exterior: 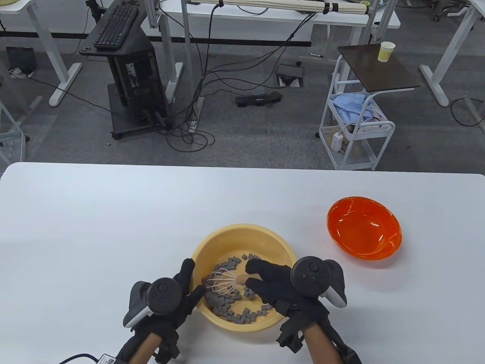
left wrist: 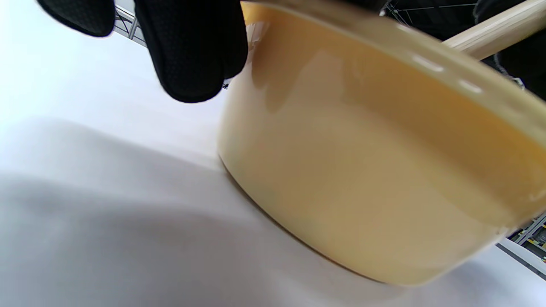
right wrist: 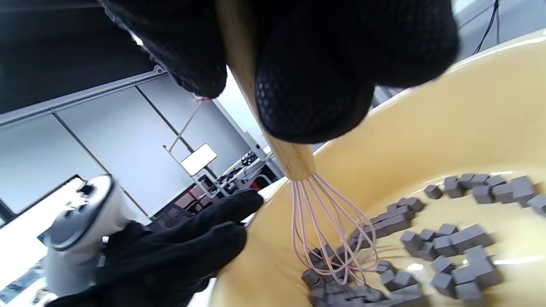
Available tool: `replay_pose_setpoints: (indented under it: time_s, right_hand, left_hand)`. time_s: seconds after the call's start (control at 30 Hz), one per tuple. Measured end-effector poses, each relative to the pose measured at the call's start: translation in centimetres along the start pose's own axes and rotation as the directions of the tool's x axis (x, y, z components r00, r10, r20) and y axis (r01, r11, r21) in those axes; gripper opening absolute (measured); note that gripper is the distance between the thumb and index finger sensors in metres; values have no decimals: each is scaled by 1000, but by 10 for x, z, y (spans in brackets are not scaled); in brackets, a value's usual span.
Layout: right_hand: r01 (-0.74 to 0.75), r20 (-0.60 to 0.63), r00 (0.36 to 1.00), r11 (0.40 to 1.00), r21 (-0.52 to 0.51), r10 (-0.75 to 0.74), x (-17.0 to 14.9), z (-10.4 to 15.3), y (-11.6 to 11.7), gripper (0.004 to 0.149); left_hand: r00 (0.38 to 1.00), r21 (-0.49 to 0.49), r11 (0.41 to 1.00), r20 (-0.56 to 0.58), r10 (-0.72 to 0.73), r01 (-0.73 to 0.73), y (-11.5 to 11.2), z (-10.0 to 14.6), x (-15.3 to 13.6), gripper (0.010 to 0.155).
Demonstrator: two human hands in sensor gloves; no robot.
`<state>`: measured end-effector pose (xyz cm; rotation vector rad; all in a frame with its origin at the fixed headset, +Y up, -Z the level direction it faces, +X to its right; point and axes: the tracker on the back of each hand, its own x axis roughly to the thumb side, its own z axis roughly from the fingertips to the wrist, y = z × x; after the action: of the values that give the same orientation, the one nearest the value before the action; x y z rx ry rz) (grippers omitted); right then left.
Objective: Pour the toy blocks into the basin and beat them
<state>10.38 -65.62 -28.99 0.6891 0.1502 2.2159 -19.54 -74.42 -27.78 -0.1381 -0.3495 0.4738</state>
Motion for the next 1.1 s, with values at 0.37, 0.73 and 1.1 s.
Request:
replay_pose_setpoints:
  time_s: [0.37,0.73,1.1]
  right_hand:
    - [-77,-35,996,997,-9,76,0,11,-29,46]
    - [-286,-151,952,949,-134,266,0,24,-51,42]
    - [-388,-176,918,897,-211,356,4,25,-48,41]
  left_hand:
    - [1000,4,1000,1,-2,2,0,0,0,76]
    - [1000,5,1000,2,-4,4,0,0,0,76]
    - [1000,7,1000,5,0,0,0,0,0,76]
